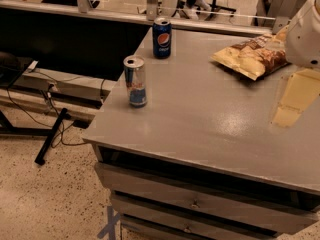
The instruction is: Knock pepsi can over
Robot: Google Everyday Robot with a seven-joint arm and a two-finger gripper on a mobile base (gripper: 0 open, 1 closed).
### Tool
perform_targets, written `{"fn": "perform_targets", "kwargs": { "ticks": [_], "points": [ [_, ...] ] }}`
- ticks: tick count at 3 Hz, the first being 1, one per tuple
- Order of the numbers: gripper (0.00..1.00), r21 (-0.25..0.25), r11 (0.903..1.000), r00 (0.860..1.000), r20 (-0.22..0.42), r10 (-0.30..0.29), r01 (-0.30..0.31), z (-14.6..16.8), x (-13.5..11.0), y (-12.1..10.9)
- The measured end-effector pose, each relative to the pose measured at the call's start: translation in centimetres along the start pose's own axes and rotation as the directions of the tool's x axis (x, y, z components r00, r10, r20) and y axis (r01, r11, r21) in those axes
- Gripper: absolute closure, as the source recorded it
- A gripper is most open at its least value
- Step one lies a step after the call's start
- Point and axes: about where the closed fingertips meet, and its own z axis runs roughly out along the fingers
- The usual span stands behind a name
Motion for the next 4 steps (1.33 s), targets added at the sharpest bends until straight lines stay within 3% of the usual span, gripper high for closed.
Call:
{"fn": "perform_targets", "kwargs": {
  "ticks": [2,3,4],
  "points": [
    [0.0,0.003,1.0,0.999,0.038,0.0,0.0,1.0,-1.2,-0.8],
    [0.0,0.01,0.9994,0.984,0.175,0.03,-0.032,4.2,-5.4,-5.0],
    [0.0,0.022,0.9985,0.962,0.268,0.043,-0.05,6.2,-9.1,-8.6]
  ]
}}
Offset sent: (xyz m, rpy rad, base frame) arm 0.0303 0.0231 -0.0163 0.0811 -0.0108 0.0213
